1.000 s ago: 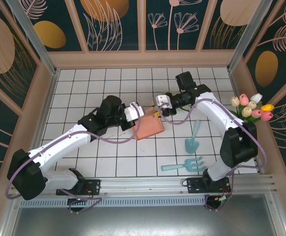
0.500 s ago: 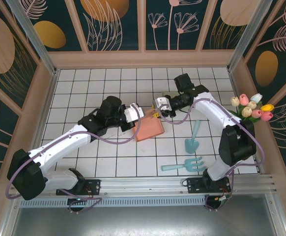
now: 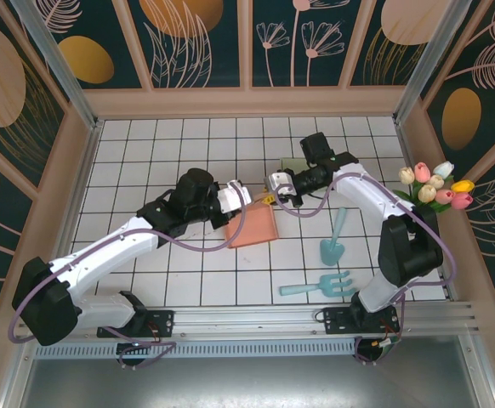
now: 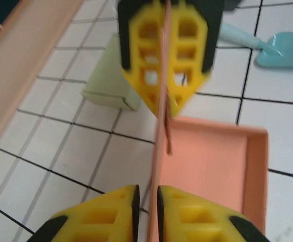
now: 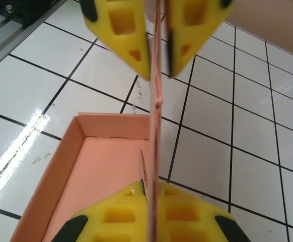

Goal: Fold the paper box

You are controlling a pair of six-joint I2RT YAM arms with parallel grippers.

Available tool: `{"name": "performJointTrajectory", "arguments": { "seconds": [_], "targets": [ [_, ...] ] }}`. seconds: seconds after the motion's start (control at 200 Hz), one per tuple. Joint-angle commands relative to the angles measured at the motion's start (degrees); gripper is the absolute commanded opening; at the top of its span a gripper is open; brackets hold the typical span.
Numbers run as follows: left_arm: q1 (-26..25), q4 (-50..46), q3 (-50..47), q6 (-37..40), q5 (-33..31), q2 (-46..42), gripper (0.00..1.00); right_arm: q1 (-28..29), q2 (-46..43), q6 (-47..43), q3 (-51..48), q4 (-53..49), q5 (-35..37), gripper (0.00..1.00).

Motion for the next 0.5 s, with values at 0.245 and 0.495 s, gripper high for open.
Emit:
{"name": "performJointTrajectory", "arguments": {
  "seconds": [0.245,0.495],
  "targets": [
    [5.2,24.8,-12.1,-27.2,-17.6,-14.9,0.60,-2.1,-4.0,11.0,-12.8,24.6,-3.1,0.00],
    [23.0,17.7,-9.2,-59.7,-6.1,-7.1,0.78,-3.6,-5.6,14.8,-18.9,34.6,-4.3,0.00]
  ]
}}
